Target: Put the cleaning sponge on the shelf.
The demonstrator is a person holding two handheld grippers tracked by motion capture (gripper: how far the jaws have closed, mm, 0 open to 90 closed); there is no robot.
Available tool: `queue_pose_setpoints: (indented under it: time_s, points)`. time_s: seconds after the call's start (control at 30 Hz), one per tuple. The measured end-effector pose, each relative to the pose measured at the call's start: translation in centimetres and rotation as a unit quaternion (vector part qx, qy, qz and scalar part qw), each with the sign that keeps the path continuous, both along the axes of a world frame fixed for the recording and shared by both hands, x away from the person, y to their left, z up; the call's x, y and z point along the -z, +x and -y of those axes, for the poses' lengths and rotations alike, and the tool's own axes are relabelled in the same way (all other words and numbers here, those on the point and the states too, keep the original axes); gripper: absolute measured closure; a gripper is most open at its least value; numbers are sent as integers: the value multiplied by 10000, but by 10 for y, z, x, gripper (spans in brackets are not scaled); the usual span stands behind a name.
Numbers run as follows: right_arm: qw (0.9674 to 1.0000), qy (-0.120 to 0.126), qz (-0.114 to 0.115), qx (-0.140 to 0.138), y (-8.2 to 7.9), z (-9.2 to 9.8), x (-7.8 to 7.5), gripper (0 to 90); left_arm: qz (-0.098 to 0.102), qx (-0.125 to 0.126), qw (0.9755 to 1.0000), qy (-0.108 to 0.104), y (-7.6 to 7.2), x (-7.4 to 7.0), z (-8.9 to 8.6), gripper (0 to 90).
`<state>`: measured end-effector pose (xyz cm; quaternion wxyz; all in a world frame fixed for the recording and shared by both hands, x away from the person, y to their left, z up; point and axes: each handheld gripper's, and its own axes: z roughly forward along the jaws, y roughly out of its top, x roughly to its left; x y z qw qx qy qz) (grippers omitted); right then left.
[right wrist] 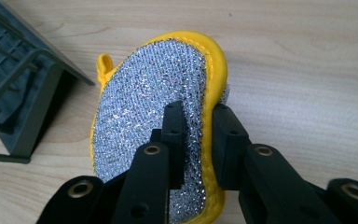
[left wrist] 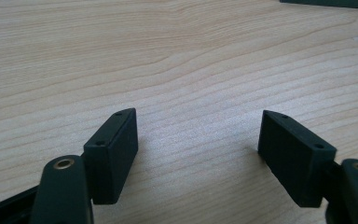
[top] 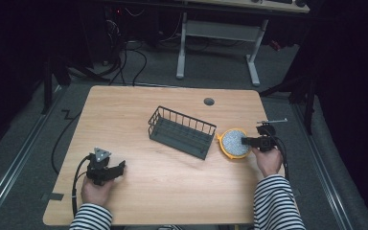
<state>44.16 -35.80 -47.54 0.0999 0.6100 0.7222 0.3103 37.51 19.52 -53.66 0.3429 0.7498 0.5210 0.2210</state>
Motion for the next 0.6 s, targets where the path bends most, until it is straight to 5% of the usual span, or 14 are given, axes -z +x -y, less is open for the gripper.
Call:
queue_pose_setpoints:
  time_s: [0.1,0.3,0.6]
  points:
    - [9996,-190,141,-153,-2,-7,-12,776,-1,2,10000,-4,0,0,0,290]
    - [9992,-92,303,-224,-4,-10,-27,775,1,5,10000,7,0,0,0,289]
    - [9973,-355,538,-344,-9,-14,-48,775,-6,8,10000,-6,0,0,0,287]
